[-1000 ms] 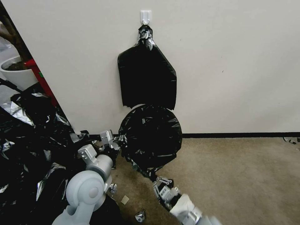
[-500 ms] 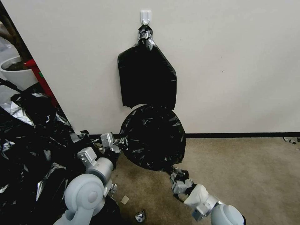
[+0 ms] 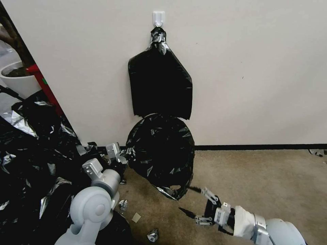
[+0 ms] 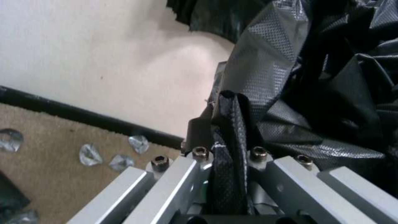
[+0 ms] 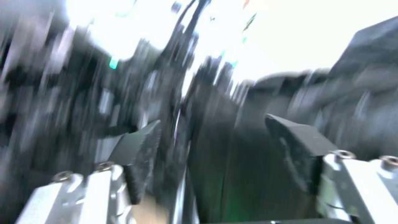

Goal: Place a trash bag onto the trash bin.

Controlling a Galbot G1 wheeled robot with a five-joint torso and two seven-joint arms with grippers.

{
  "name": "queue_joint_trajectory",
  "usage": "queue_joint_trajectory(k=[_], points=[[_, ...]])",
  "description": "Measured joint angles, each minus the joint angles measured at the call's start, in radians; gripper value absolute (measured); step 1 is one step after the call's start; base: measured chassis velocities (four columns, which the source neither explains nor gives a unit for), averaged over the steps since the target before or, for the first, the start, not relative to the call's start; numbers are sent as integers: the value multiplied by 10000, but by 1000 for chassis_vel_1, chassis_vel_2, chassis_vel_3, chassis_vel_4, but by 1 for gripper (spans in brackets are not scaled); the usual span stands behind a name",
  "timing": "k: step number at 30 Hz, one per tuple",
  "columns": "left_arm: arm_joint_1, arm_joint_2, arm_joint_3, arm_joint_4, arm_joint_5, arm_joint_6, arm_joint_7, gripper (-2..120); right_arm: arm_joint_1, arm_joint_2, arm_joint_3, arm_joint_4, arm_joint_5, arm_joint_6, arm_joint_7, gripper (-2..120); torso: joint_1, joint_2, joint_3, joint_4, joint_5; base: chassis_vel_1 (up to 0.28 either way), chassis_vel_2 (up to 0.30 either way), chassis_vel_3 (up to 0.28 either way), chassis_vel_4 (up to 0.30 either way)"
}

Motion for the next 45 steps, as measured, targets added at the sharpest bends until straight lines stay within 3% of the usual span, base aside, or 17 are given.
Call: queue_joint_trajectory(k=[1, 3, 4, 6, 7, 10, 11, 12, 14, 18, 25, 30, 35, 37, 38, 41, 45], points=[[0, 0, 0, 0, 0, 0, 0, 3, 0, 0, 0, 0, 0, 0, 0, 66, 0, 0, 0, 0, 0, 0, 0, 0, 0], [114, -50, 146, 17, 269, -71, 28, 3, 14, 178, -943, 790, 1293, -728, 1301, 55, 0, 0, -1, 0, -1, 0, 0, 0, 0], [114, -50, 146, 17, 269, -71, 28, 3, 14, 178, -943, 790, 1293, -728, 1301, 55, 0, 0, -1, 0, -1, 0, 0, 0, 0], [300, -92, 361, 50, 820, -352, 274, 3, 137, 389, -2009, 1370, 1837, -1289, 2924, 44, -1, 0, -1, -1, 0, 0, 0, 0, 0], [300, -92, 361, 50, 820, -352, 274, 3, 137, 389, -2009, 1370, 1837, -1289, 2924, 44, -1, 0, -1, -1, 0, 0, 0, 0, 0], [599, -158, 652, 194, 1790, -1010, 648, 3, 396, 606, -3175, 1761, 1907, -2045, 5213, 32, 0, 0, -1, -1, -1, 0, 0, 0, 0], [599, -158, 652, 194, 1790, -1010, 648, 3, 396, 606, -3175, 1761, 1907, -2045, 5213, 32, 0, 0, -1, -1, -1, 0, 0, 0, 0], [779, -265, 827, 245, 2208, -1291, 743, 3, 708, 723, -3741, 1830, 2089, -2764, 6899, 24, 0, 0, 0, 0, -1, 0, 0, 0, 0], [895, -442, 973, 253, 2339, -1373, 754, 3, 1103, 811, -4188, 1762, 2392, -3484, 8254, 15, 0, 0, -1, 0, -1, 0, 0, 0, 0], [923, -699, 1109, 290, 2391, -1402, 794, 3, 1859, 1037, -4663, 1279, 2622, -4160, 9486, 1, 0, 0, 0, 1, 1, 0, 0, 0, 0], [889, -958, 1390, 579, 2723, -1571, 965, 3, 2812, 1459, -5015, 122, 2518, -4530, 10570, 0, 0, 1, 0, -1, 1, 0, 0, 0, 0], [784, -1091, 1533, 910, 3090, -1766, 1143, 3, 3779, 1834, -5123, -1265, 2109, -5095, 12361, 0, 0, 0, 0, -1, 1, 0, 0, 0, 0], [642, -1048, 1509, 1054, 3498, -1902, 1237, 3, 4444, 1695, -5390, -1831, 1984, -6438, 13861, 0, 0, 0, 0, -1, 1, 0, 0, 0, 0], [610, -935, 1522, 1264, 4217, -2335, 1480, 3, 4925, 1540, -5736, -1990, 2368, -7526, 14534, 0, 0, 0, 0, -1, 0, 0, 0, 0, 0], [610, -935, 1522, 1264, 4217, -2335, 1480, 3, 4925, 1540, -5736, -1990, 2368, -7526, 14534, 0, 0, 0, 0, -1, 0, 0, 0, 0, 0], [632, -851, 1642, 1429, 4933, -2829, 1771, 3, 5461, 1365, -6203, -2123, 3085, -8755, 15107, 0, 0, 0, 0, 0, 0, 0, 0, 0, 0], [657, -817, 1807, 1504, 5371, -3192, 2048, 3, 5893, 1243, -6566, -2332, 3578, -9318, 15232, 0, 0, 0, 0, 0, 0, 0, 0, 0, 0]])
